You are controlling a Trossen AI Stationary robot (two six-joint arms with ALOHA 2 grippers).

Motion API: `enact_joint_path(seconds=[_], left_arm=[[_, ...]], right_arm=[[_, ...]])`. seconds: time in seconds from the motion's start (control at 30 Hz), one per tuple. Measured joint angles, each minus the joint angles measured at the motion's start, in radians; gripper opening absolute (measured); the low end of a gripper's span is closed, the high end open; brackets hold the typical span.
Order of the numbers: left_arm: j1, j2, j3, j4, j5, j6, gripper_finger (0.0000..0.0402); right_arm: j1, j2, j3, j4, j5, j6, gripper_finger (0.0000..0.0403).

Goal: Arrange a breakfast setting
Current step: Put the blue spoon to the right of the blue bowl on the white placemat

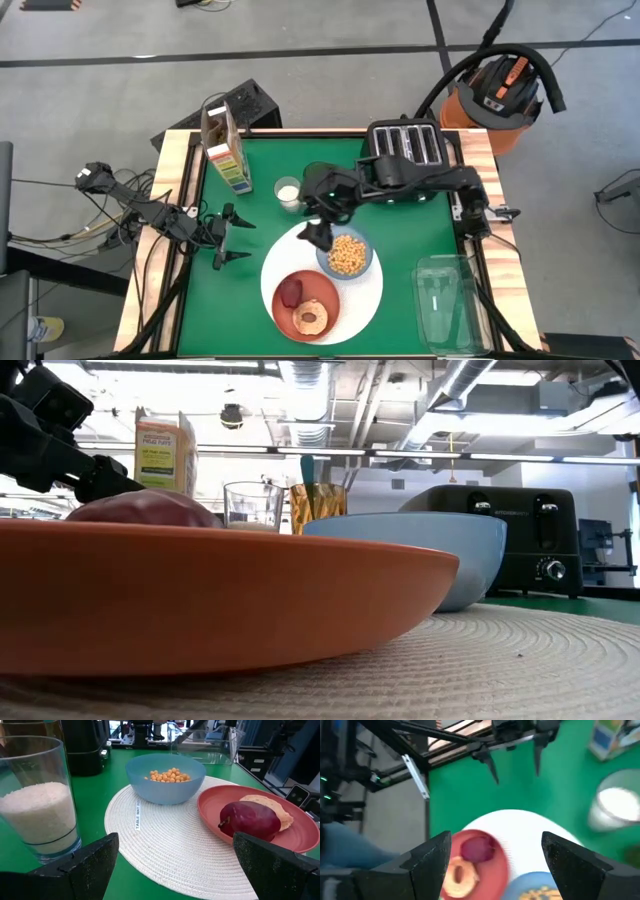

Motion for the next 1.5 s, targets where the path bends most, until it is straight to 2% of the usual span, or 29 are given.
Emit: enact_joint_path(seconds=[0.27,0.43,0.53,0.73,0.87,0.97,1.17,1.27,1.5], left_arm=[[0.0,0.01,0.0,0.0,0.0,0.0,0.0378],[0.0,0.01,0.0,0.0,0.0,0.0,0.0378],[0.0,0.01,0.0,0.0,0.0,0.0,0.0378],[0.0,0.01,0.0,0.0,0.0,0.0,0.0378],[0.0,0.01,0.0,0.0,0.0,0.0,0.0378],[0.0,0.01,0.0,0.0,0.001,0.0,0.0378],[0.0,0.01,0.0,0.0,0.001,0.0,0.0378],[0.0,0.01,0.0,0.0,0.001,0.0,0.0378],[0.0,0.01,0.0,0.0,0.001,0.0,0.0378]], right_arm=[[-0.006,-0.05,0.0,-0.202,0.263,-0.258,0.0331],[-0.054,-0.048,-0.008,-0.243,0.288,-0.417,0.0331],[-0.103,-0.048,-0.011,-0.252,0.256,-0.483,0.0331],[-0.21,-0.047,-0.011,-0.279,0.075,-0.564,0.0331],[-0.26,-0.047,-0.014,-0.3,0.003,-0.622,0.0331],[-0.283,-0.05,-0.077,-0.256,-0.032,-0.649,0.0331],[-0.335,-0.046,-0.215,-0.179,-0.18,-0.683,0.0331],[-0.355,-0.046,-0.252,-0.165,-0.211,-0.688,0.0331],[-0.388,-0.047,-0.256,-0.064,-0.209,-0.707,0.0331]])
